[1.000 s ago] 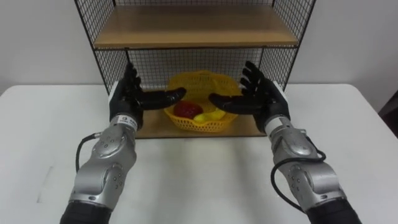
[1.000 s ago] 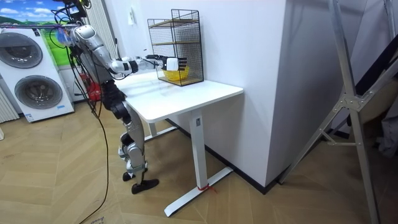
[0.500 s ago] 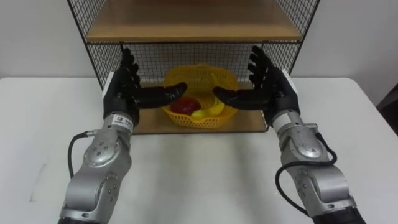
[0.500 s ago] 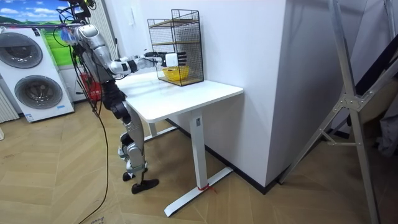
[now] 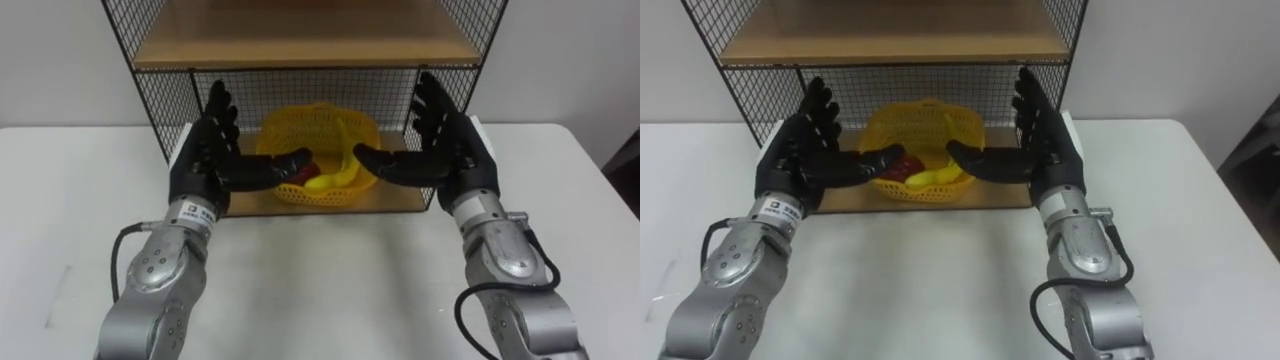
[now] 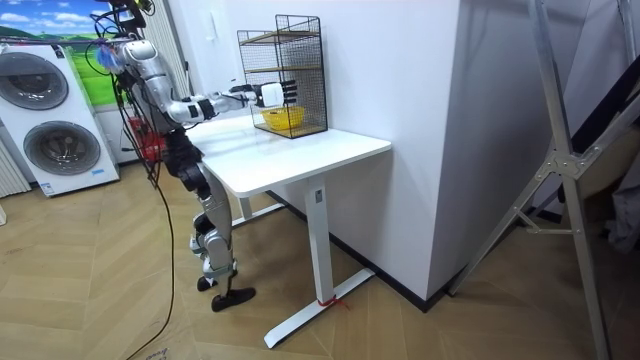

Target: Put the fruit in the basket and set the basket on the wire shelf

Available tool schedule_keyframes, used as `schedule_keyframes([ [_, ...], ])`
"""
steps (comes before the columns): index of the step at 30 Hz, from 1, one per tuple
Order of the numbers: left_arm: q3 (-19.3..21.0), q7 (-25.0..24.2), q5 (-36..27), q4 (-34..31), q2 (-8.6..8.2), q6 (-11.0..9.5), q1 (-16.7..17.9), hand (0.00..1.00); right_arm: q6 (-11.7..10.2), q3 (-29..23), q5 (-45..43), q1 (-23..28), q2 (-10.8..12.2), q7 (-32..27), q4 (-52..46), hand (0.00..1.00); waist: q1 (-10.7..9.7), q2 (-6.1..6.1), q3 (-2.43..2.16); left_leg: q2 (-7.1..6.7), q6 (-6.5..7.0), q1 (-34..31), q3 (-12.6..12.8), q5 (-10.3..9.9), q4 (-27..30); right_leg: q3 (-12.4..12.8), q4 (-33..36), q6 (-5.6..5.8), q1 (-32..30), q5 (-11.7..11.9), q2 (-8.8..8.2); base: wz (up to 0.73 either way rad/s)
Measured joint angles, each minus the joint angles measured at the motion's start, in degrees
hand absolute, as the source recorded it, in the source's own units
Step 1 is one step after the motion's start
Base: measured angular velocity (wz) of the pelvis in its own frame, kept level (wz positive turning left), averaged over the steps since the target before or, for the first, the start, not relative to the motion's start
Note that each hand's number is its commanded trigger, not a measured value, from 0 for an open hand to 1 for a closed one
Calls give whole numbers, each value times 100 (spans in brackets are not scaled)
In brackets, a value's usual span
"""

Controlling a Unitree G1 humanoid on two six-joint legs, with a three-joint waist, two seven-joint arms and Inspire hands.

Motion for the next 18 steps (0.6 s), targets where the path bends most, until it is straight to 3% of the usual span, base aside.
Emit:
schedule_keyframes([
  [3, -7, -88, 96, 0, 2, -90, 62, 0, -115, 8, -169, 171, -1, 63, -102, 0, 0, 0, 0, 2, 0, 13, 2, 0, -1, 0, 2, 0, -5, -1, 1, 0],
  [7, -124, -86, 101, -269, 62, -241, 514, 0, -168, 84, -165, 528, -5, 257, -328, 0, 3, -5, -2, 3, 0, 13, 25, 0, -2, 16, 24, -2, -21, -5, -1, -2],
  [10, -243, -129, 108, -480, 88, -438, 902, 0, -225, 175, -214, 786, 0, 411, -517, 0, 21, -46, -12, 0, 0, -15, 68, -1, -4, 93, 104, 5, -105, -46, -5, -8],
  [15, -230, -298, 57, -579, 111, -856, 1437, 0, -576, 197, -157, 1294, -24, 800, -724, 0, 59, -112, -6, 1, -4, -39, 66, -7, -4, 142, 87, 15, -124, -59, 10, 0],
  [18, -222, -455, 46, -618, 171, -1057, 1785, 0, -678, 142, -144, 1635, -36, 998, -806, 0, 65, -150, -39, -3, -4, -100, 64, -8, -5, 141, 92, 15, -190, -67, 10, 0],
])
